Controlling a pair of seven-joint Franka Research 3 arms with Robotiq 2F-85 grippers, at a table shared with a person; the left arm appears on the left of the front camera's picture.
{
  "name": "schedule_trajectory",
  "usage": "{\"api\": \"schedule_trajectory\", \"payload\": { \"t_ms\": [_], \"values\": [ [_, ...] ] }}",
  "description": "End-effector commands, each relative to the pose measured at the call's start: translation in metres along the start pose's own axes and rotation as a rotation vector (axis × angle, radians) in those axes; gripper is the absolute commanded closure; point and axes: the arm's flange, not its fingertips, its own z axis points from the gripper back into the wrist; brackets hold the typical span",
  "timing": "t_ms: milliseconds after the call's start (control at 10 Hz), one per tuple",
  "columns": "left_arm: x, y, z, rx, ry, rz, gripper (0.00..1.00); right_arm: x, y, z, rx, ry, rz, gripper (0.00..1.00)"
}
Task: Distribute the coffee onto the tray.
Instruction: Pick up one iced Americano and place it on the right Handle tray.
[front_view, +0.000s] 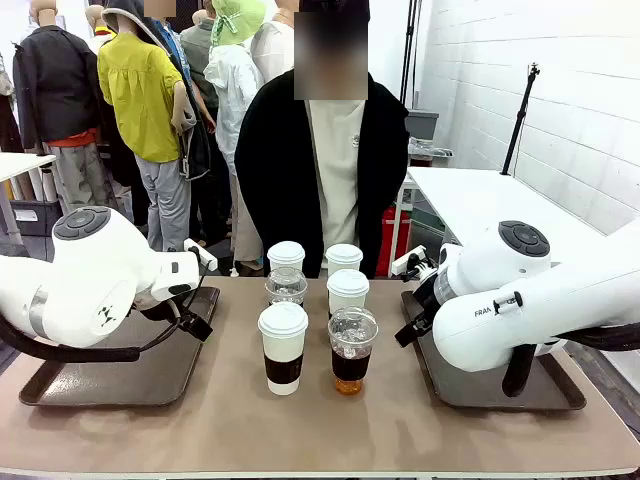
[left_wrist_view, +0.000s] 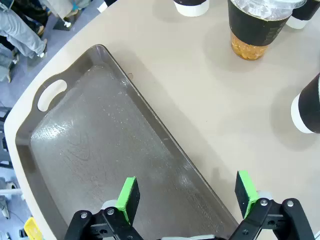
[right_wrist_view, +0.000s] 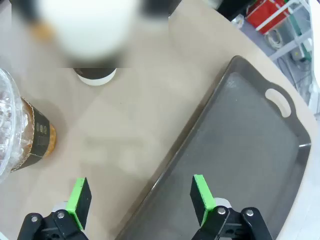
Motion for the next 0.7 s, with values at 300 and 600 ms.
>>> {"api": "schedule_trajectory", "payload": {
  "t_ms": [300, 600],
  "values": [
    [0.0000, -0.0001, 0.0001, 0.000, 0.000, 0.000, 0.00, 0.0000, 0.0000, 0.0000, 0.000, 0.000, 0.000, 0.00],
    [0.0000, -0.0001, 0.0001, 0.000, 0.000, 0.000, 0.00, 0.0000, 0.0000, 0.0000, 0.000, 0.000, 0.000, 0.00]
  ]
}}
